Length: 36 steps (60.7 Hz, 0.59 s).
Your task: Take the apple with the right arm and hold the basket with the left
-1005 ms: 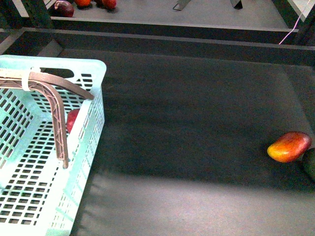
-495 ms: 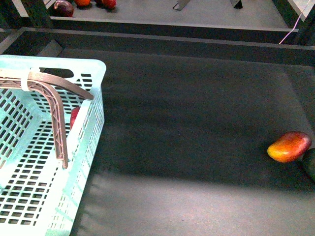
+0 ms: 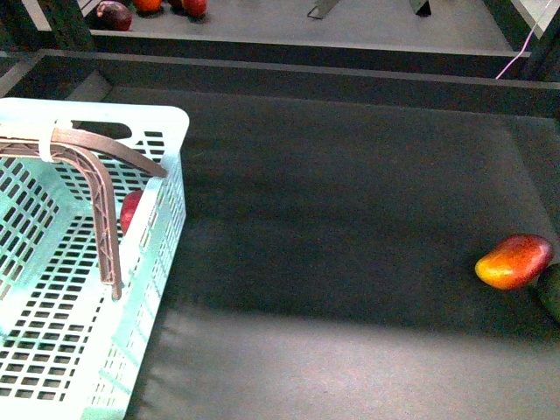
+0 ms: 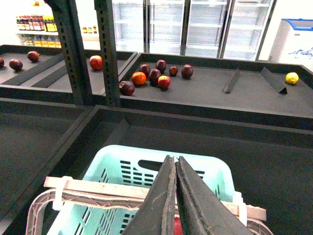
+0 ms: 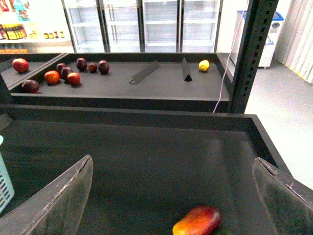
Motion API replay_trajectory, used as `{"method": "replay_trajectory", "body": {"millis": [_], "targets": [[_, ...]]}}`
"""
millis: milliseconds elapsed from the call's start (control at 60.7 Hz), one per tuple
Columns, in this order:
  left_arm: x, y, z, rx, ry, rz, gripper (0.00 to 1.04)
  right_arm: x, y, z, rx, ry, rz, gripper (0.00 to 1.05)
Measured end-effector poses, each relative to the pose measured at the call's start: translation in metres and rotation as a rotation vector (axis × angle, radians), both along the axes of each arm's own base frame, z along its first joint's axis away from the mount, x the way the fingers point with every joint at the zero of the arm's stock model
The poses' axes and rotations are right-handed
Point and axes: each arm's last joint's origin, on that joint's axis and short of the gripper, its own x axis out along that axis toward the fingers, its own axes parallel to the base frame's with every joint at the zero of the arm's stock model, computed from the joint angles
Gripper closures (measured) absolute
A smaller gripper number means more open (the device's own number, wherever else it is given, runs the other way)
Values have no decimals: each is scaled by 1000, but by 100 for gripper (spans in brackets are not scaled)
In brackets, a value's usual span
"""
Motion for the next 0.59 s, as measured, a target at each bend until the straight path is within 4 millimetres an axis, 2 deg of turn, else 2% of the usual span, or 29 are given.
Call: {"method": "replay_trajectory", "body": {"millis": [396,593], "targets": [[-24,0,-16,2,-9,0,102,0,0,0,0,0,0,9],[-32,0,-13,4,-18,0,102,0,0,0,0,0,0,9]]}}
